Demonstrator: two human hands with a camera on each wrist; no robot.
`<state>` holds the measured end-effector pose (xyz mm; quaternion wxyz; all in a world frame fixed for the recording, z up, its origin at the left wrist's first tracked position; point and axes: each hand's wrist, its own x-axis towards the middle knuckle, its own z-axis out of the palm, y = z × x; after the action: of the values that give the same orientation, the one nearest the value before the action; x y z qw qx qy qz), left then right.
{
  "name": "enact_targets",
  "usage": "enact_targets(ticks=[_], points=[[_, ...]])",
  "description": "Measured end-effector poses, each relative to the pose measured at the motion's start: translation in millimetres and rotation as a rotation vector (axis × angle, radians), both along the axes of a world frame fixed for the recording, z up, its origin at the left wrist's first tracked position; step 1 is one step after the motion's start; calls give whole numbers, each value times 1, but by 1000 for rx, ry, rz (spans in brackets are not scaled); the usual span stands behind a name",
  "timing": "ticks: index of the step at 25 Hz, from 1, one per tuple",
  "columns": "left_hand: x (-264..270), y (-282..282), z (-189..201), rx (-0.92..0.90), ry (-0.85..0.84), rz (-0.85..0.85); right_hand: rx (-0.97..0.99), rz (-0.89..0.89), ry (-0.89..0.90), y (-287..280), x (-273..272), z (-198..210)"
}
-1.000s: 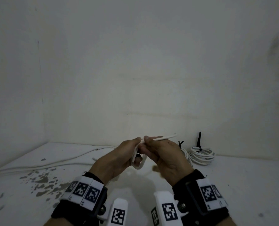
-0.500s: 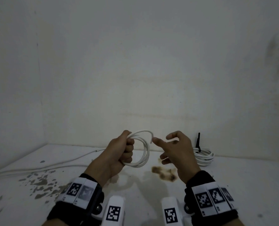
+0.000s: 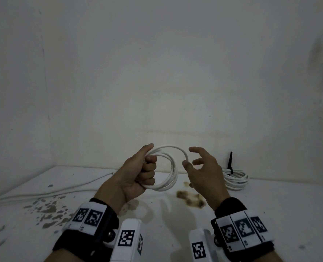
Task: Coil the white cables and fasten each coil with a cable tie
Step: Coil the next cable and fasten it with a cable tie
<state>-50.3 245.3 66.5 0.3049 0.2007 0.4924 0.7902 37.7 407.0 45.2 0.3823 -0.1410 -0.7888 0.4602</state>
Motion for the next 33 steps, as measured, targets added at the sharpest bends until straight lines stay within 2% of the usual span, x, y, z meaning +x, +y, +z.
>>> enact_targets(ticks=[5, 9, 11, 14, 21, 25, 28, 33], points=[[0, -1, 1, 49, -24, 12, 18, 57, -38, 2, 1, 0], [-10, -2, 1, 95, -63, 164, -249, 321, -47, -7, 10, 19], [-11, -3, -1, 93, -69, 172, -338, 351, 38, -12, 11, 25], [-7, 2, -4, 86, -33, 194, -330, 264, 125, -19, 7, 20], [16, 20, -9, 92, 47, 279, -392, 80, 190, -24, -2, 6], [21, 26, -14, 104, 30, 302, -453, 99, 147, -23, -2, 3], [19, 26, -15, 86, 48, 308, -369, 134, 93, -21, -1, 5], [24, 30, -21, -9, 165, 305, -168, 26, 40, -30, -6, -8]])
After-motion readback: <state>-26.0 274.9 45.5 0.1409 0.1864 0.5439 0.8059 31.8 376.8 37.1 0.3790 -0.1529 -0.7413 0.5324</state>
